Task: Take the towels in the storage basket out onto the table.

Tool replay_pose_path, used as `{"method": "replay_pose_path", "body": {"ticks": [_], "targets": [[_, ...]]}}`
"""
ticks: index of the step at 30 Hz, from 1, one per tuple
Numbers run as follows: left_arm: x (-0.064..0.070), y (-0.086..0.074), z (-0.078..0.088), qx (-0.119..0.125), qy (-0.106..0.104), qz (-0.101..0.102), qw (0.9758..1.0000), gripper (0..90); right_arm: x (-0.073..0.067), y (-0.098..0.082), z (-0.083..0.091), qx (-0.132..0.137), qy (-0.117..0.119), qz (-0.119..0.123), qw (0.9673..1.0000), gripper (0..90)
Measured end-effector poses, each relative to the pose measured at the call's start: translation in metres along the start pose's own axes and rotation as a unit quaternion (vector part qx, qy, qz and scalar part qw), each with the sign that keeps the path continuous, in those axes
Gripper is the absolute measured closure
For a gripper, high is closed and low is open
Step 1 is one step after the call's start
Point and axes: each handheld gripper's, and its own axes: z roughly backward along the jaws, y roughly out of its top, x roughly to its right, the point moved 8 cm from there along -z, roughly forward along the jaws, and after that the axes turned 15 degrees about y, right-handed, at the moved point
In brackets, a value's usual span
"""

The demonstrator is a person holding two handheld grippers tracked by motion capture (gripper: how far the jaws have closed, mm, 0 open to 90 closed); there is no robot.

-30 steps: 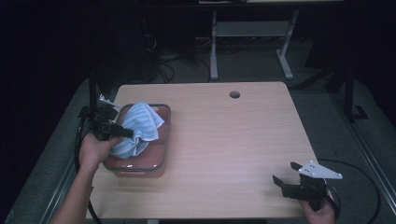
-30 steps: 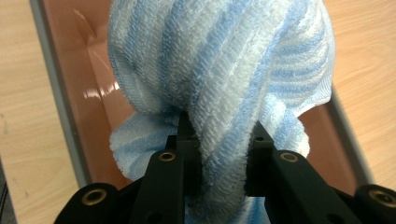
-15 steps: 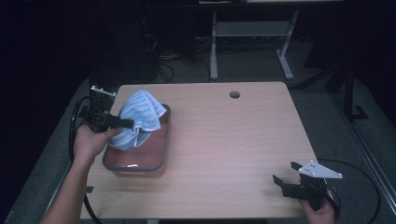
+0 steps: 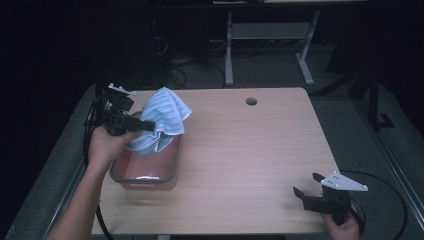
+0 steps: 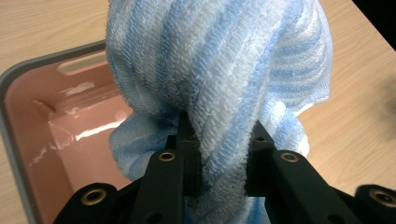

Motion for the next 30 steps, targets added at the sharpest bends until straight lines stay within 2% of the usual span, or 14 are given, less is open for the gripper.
{"method": "replay_pose_path", "body": {"ticks": [7, 18, 23, 30], "targets": [[0.015, 0.008, -0.003, -0.003, -0.001, -0.015, 0.9999, 73.4, 0.001, 0.001, 0.001, 0.001, -0.001, 0.004, 1.0000, 14.2], [0.034, 0.020, -0.011, -0.013, -0.001, -0.038, 0.9992, 73.3, 0.004, -0.002, 0.003, 0.004, -0.003, -0.007, 1.0000, 14.1], [0.048, 0.027, -0.016, -0.013, -0.007, -0.047, 0.9988, 73.2, 0.004, -0.002, 0.004, 0.004, -0.003, -0.005, 1.0000, 14.2], [0.061, 0.033, -0.024, -0.015, -0.015, -0.056, 0.9982, 73.1, 0.004, -0.002, 0.003, 0.003, -0.002, -0.003, 1.0000, 14.2]]}}
